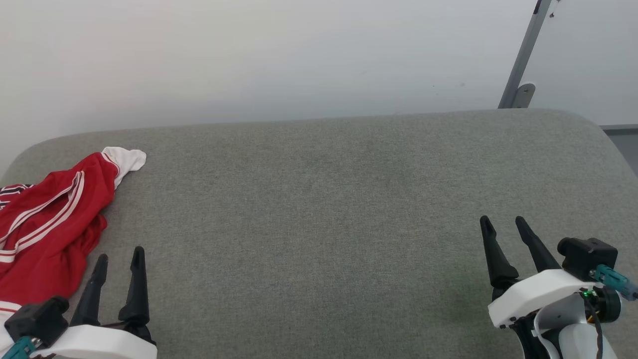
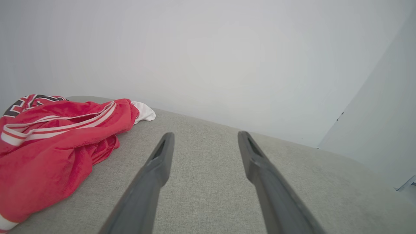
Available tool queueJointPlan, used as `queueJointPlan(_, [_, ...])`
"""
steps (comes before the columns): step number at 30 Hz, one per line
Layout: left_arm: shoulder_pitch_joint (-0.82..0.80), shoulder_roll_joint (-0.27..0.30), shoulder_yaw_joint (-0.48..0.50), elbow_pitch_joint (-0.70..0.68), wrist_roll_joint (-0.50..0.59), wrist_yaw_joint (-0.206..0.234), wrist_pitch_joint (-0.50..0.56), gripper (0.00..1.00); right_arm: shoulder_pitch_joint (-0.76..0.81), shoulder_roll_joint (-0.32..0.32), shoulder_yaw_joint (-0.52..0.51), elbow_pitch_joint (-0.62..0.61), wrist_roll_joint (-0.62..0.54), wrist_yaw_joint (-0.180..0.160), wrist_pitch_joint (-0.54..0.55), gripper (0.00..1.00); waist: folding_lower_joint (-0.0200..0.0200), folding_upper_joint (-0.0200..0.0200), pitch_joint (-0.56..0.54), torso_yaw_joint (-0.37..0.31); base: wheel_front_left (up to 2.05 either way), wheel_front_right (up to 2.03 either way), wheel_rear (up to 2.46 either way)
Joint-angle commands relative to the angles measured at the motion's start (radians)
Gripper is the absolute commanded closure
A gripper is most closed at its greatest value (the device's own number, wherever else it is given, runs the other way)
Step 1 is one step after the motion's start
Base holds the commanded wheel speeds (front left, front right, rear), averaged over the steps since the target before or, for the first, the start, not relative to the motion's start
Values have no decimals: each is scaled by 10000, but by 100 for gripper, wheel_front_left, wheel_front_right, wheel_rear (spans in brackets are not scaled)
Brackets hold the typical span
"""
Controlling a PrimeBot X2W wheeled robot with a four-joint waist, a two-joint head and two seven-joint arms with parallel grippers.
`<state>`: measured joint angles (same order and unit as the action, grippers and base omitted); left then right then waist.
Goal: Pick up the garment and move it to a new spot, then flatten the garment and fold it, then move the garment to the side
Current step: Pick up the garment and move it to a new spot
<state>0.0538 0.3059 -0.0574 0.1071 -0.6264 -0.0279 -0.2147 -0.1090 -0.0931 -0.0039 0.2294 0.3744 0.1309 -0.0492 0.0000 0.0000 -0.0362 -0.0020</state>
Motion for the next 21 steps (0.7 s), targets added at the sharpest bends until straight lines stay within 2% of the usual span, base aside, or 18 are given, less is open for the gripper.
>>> queueJointPlan(1, [91, 64, -16, -76, 160, -5, -107, 0, -112, -37, 16, -81, -239, -3, -100, 0, 0, 0, -11, 3, 0, 0, 0])
queueJointPlan(21, [190, 367, -159, -19, 991, -45, -450, 0, -9, -119, 77, -128, -1568, -3, -295, 0, 0, 0, -98, 25, 0, 0, 0])
